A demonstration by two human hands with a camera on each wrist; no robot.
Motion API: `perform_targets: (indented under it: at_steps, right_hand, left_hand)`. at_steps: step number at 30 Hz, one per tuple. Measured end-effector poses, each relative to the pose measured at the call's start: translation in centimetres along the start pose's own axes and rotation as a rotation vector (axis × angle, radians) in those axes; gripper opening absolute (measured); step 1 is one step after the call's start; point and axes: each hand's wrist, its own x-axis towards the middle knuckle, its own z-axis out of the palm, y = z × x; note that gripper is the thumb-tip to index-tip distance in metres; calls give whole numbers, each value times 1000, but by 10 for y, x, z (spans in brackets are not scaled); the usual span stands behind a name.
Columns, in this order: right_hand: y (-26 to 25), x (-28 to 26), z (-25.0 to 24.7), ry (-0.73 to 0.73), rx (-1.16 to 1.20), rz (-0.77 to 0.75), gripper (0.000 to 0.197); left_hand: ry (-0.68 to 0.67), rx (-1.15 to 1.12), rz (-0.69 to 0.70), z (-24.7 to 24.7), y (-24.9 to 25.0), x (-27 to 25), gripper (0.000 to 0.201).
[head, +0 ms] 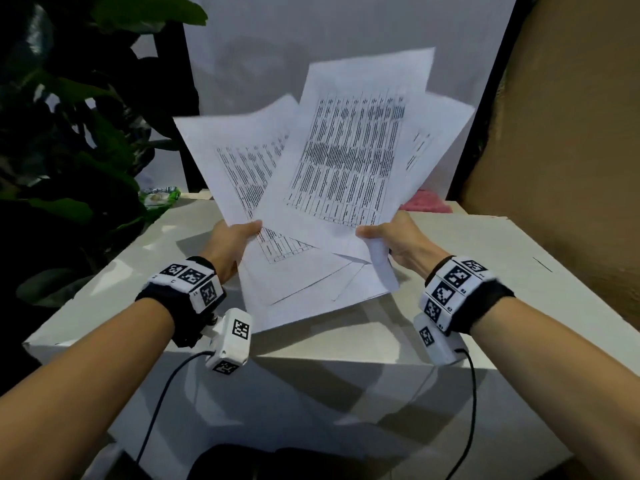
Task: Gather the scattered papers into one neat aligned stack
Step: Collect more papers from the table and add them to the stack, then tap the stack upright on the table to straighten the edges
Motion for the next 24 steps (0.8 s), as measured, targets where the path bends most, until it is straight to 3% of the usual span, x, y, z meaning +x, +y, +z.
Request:
perform_targets:
  at_steps: [3,6,7,9,10,11,12,13,15,17,18,21,24]
  right_hand:
    - [-5,4,1,79,-1,-43,43]
    - [-11,11,0,89,1,-64,42]
    - [-12,10,0,82,-2,-66,41]
    - [-11,12,-2,65,-11,-56,40]
    - [-10,11,-4,63,-26,-49,38]
    - [-10,12,-6,60,-42,-54,30]
    - [-13,11,-8,70,-66,-52,16]
    - [-15,13,-9,85,-63,-59,15]
    - [-21,16,-12,135,-28,-82,36]
    - [-23,18,-13,175,-8,-115,38]
    - [-22,19,-13,169,-8,-114,35]
    - [-11,21,-9,120,-25,-87,21]
    - [0,20,-11,98,63,-69,22]
  left_hand:
    - [-33,-35,59,-3,8,10,40]
    - [-54,-17,116,-1,14,16,29]
    - [-8,31,124,0,15,17,38]
    - [32,95,136,1,15,15,83]
    - [16,105,142,1,16,14,96]
    - [-1,113,170,3,17,12,96]
    - [-4,122,182,4,20,12,90]
    - [-31,103,200,5,24,12,82]
    - [-66,96,238,8,33,12,59]
    - [-40,110,262,12,38,14,17]
    - [-50,105,264,13,38,16,5]
    - [-97,89,229,12,29,16,11]
    - [-90,81,197,11,22,13,27]
